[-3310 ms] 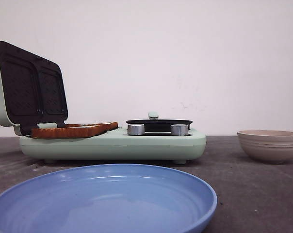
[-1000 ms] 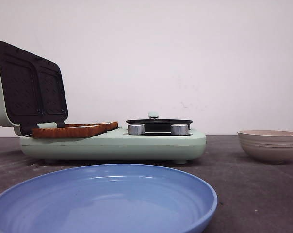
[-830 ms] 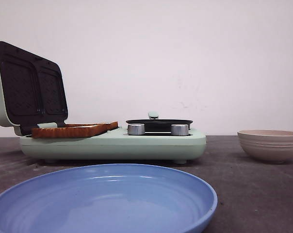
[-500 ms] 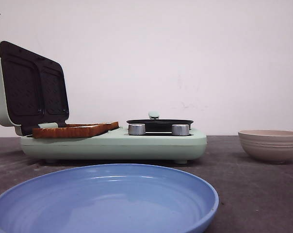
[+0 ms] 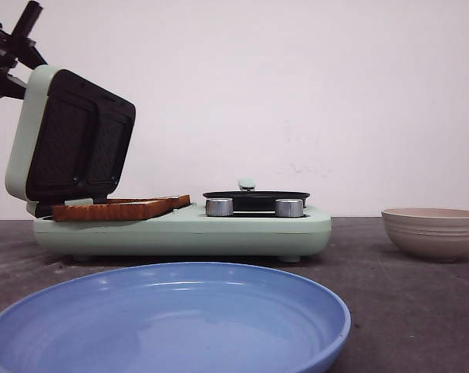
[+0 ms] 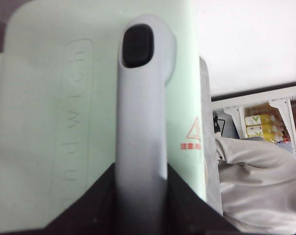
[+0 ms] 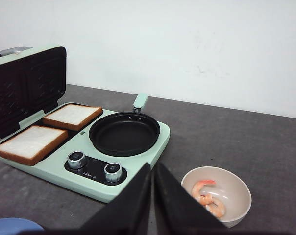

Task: Make breakfast with bread and shrimp
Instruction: 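Grasp the sandwich maker lid handle with the left gripper, then swing the lid down over the bread with the left gripper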

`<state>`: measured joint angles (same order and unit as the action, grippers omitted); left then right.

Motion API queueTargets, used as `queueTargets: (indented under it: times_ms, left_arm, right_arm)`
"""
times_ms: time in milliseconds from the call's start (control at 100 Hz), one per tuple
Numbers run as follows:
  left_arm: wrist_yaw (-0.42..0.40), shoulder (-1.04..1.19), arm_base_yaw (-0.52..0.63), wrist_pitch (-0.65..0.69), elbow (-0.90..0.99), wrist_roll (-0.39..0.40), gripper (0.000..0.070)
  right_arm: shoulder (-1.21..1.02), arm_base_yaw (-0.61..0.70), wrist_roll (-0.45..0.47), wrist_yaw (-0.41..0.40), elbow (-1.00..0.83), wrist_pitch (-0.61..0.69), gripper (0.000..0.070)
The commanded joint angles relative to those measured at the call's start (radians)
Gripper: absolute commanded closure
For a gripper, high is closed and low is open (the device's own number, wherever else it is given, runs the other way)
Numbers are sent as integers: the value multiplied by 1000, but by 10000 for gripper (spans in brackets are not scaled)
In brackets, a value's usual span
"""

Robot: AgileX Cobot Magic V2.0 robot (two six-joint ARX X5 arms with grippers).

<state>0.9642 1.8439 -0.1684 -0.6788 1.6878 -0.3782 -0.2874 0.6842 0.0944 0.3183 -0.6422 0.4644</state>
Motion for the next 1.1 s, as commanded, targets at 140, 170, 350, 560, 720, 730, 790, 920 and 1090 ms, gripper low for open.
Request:
queueTargets:
  times_ms: [140, 170, 350, 560, 720, 730, 790, 920, 1090]
  left_arm:
    - [-14, 34, 63, 22, 6, 48, 700]
    - [-14, 34, 72, 23, 6, 48, 700]
    - [-34, 34, 125, 29, 6, 49, 700]
    - [-107, 34, 180, 37, 6, 49, 700]
    - [-187, 34, 227, 38, 6, 53, 700]
    - [-191, 34, 230, 39, 6, 53, 700]
    - [-220, 34, 248, 45, 6, 55, 700]
    - [-322, 34, 286, 51, 6, 61, 700]
    - [-493, 34, 340, 51, 6, 103, 700]
  right_arm:
    - [2, 6, 11, 4, 0, -7, 697]
    - [2, 6, 11, 4, 0, -7, 697]
    - [2, 6, 11, 4, 0, -6, 697]
    - [2, 6, 12, 3, 0, -6, 697]
    - [2, 6, 15, 3, 0, -6, 697]
    - [2, 6, 16, 3, 0, -6, 697]
    - [2, 6, 23, 3, 0, -6, 697]
    - [2, 6, 26, 3, 0, -6, 697]
    - [2, 6, 26, 3, 0, -5, 697]
